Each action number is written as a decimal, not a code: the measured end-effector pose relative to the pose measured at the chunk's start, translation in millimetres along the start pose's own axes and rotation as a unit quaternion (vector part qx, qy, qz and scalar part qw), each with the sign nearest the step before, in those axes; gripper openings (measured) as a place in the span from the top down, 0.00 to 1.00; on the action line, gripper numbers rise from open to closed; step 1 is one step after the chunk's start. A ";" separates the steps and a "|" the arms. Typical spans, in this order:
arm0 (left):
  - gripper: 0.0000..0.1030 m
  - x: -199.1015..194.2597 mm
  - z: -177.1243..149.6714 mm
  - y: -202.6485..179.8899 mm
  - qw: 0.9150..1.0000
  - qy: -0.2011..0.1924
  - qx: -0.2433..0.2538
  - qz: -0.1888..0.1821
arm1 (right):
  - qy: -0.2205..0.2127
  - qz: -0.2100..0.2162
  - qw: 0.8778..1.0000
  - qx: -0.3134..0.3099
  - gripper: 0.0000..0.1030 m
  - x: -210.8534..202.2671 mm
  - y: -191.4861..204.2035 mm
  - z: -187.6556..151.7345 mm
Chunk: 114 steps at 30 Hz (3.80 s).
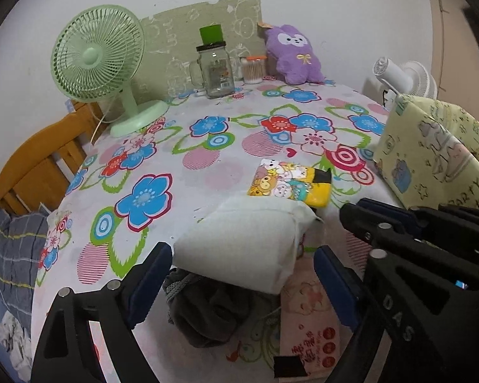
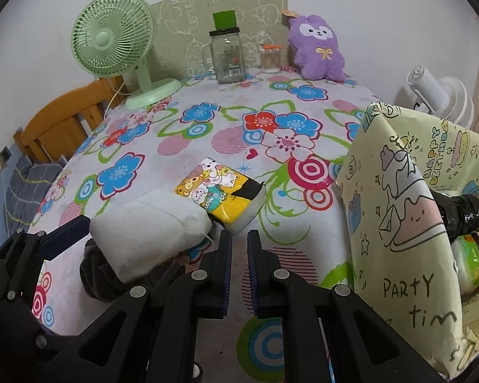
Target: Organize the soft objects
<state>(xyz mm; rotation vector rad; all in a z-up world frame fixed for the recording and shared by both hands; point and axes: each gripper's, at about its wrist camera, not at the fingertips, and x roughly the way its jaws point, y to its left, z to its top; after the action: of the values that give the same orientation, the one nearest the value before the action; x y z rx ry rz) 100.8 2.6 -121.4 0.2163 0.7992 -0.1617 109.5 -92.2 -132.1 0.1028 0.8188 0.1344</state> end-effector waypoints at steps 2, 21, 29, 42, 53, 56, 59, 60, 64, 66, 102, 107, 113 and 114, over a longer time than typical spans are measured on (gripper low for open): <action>0.11 1.1 0.7 0.9 1.000 0.001 -0.002 -0.001 | 0.000 0.004 1.000 0.003 0.88 1.2 -1.2 1.5; 0.13 1.4 -18.5 25.8 1.000 0.020 -0.018 -0.004 | 0.001 0.036 0.999 -0.008 0.24 2.9 22.1 7.2; 0.29 1.4 -26.4 41.7 0.999 0.019 -0.038 -0.009 | 0.007 0.050 0.999 -0.012 0.18 7.5 38.0 7.0; 0.40 -8.4 -26.4 65.3 0.998 0.013 -0.060 -0.019 | 0.006 0.061 0.998 -0.012 0.17 6.0 50.6 14.6; 0.40 -22.2 -32.6 76.5 0.998 0.007 -0.061 -0.029 | -0.005 0.087 0.996 -0.036 0.16 -9.5 73.3 18.8; 0.40 -25.8 -32.7 77.3 0.998 0.002 -0.057 -0.030 | -0.002 0.091 0.995 -0.044 0.16 -10.4 79.5 16.5; 0.40 -27.4 -32.6 75.5 0.998 0.001 -0.054 -0.034 | 0.003 0.093 0.995 -0.047 0.16 -10.0 82.1 13.8; 0.40 -28.3 -32.5 74.6 0.998 0.000 -0.053 -0.038 | 0.003 0.093 0.994 -0.049 0.16 -9.5 82.0 13.1; 0.25 -31.6 -32.2 70.2 0.998 -0.007 -0.047 -0.041 | 0.006 0.094 0.994 -0.057 0.16 -11.2 84.1 8.6; 0.21 -33.3 -33.6 68.9 0.998 -0.009 -0.045 -0.033 | 0.007 0.093 0.994 -0.062 0.16 -11.4 84.2 6.2; 0.40 -7.0 -46.6 97.1 0.998 0.016 -0.056 -0.031 | 0.059 0.133 0.985 -0.094 0.31 33.4 117.8 -0.1; 0.44 -7.8 -44.9 98.7 0.997 0.007 -0.065 -0.040 | 0.059 0.148 0.983 -0.096 0.49 31.4 119.1 0.5; 0.47 -10.3 -43.0 93.6 0.996 0.007 -0.070 -0.058 | 0.057 0.158 0.980 -0.103 0.65 26.6 116.7 -0.4; 0.47 -11.3 -42.3 92.2 0.996 0.006 -0.070 -0.062 | 0.056 0.158 0.980 -0.103 0.68 25.5 115.8 -0.3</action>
<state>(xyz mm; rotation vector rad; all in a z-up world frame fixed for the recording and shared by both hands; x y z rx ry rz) 84.5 103.0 -129.8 0.0339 0.8324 -0.2212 117.3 26.1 -134.1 0.0289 0.8919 0.5273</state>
